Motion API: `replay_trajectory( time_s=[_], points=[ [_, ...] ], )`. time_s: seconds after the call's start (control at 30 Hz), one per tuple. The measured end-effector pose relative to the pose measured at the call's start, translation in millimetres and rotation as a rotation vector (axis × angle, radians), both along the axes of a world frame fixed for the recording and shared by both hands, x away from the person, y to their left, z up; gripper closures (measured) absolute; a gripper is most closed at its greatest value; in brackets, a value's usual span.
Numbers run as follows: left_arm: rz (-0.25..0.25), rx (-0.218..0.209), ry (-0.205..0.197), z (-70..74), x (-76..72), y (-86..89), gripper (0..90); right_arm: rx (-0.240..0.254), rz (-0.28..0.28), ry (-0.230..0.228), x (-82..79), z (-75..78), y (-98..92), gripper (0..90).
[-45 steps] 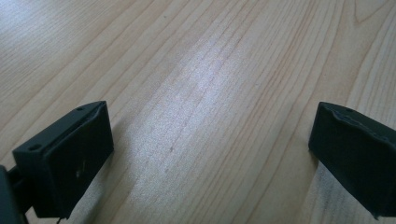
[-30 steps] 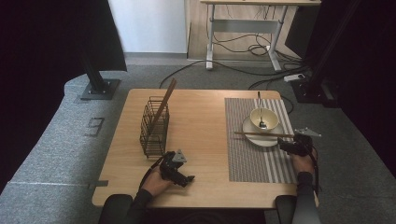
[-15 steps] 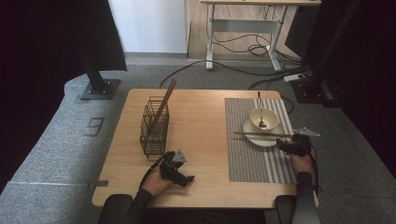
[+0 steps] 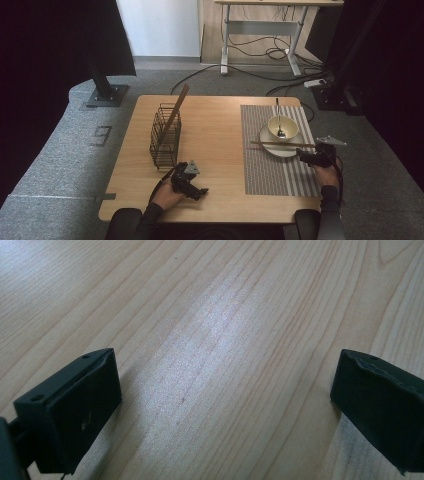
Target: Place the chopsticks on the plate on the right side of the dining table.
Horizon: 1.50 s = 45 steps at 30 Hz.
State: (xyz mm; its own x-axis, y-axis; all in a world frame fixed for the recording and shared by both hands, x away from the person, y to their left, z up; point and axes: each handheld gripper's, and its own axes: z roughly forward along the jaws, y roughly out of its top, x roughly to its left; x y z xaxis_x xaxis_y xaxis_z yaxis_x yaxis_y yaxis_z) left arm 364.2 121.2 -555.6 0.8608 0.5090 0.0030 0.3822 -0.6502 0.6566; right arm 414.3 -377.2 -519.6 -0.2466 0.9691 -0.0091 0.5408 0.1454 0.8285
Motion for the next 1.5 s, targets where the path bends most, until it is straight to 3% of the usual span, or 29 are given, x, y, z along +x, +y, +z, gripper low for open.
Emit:
replay_trajectory(
  time_s=[0.33,0.6,0.8,1.0,1.23,1.4,1.5],
  points=[
    [0.004,0.0,0.0,0.0,-0.1,0.2,0.0,-0.054,0.103,0.054,-25.5,13.9,20.9,0.0],
    [0.005,0.0,0.0,0.0,-0.2,0.2,0.0,-0.121,0.202,0.089,-50.6,23.2,50.1,0.0],
    [0.007,0.0,0.0,0.0,-0.4,0.2,0.0,-0.118,0.249,0.117,-60.8,25.2,69.9,0.0],
    [0.009,0.0,0.0,0.0,-0.6,0.3,0.0,-0.052,0.338,0.119,-56.9,22.3,96.9,0.0],
    [0.01,0.0,0.0,-0.1,-0.7,0.2,0.0,-0.063,0.389,0.137,-45.0,4.5,125.9,0.0],
    [0.01,0.0,0.0,-0.1,-0.7,0.2,0.0,-0.061,0.404,0.144,-38.5,-9.3,136.2,0.0],
    [0.01,0.0,0.0,-0.1,-0.8,0.2,0.0,-0.101,0.413,0.161,-33.7,-23.7,143.6,0.0]
  ],
)
